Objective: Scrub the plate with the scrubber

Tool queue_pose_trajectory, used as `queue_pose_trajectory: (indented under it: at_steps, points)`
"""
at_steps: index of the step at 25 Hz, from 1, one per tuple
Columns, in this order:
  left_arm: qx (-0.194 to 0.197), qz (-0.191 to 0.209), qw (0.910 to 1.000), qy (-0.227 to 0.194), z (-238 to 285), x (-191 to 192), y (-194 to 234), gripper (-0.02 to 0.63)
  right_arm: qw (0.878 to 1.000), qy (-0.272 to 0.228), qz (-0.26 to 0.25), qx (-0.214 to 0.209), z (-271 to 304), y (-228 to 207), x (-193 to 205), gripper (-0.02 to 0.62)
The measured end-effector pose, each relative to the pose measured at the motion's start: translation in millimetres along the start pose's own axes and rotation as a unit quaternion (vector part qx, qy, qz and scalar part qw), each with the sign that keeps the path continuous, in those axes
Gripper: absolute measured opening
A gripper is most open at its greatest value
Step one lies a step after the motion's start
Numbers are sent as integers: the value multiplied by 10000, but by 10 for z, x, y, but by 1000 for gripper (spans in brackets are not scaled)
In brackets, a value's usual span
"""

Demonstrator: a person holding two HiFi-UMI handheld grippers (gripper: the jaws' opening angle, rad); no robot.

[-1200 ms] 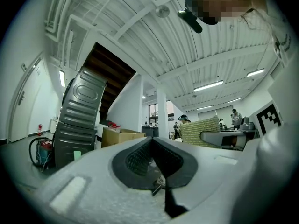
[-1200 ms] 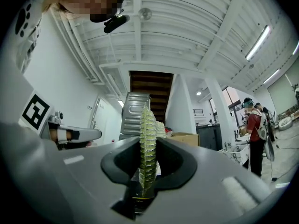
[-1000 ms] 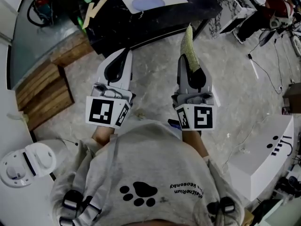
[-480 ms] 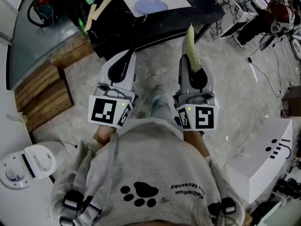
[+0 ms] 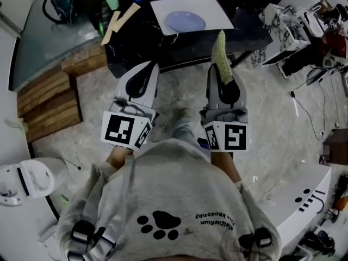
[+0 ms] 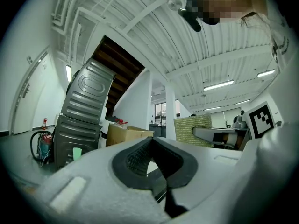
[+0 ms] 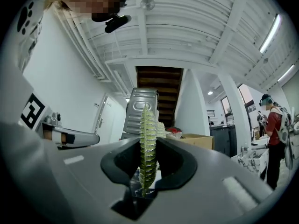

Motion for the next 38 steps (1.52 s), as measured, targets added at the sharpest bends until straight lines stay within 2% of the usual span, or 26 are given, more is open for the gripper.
queue_pose_trajectory:
  at_steps: [13,18,21,29,38]
  points:
    - [-769,-155,9968,154,1587,23,155,3,9963,202,-36,-831,1380,-1222,251,77]
    - [-1041,-112,9943,211,2037,42,101,3,9932,189,19,-1145,1721,-1621,333,77]
    - [-1161,57,9927,323,2208,63,78,3,9918,158,117,-1264,1879,-1795,405,77]
    - [-1439,-79,9878,590,2383,213,209,3,9874,296,304,-1523,2176,-1908,622,77]
    - [-1328,-459,9871,761,2755,480,642,4,9849,556,182,-1628,2663,-1835,852,77]
Point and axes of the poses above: the fingertips, and each gripper's own axes: z forward along the fingers, y to its left, x out of its underside, the point moved 4 cm from there along -z, backward along the fingers, and after that the axes turned 8 degrees about y, right-handed, at the moved point
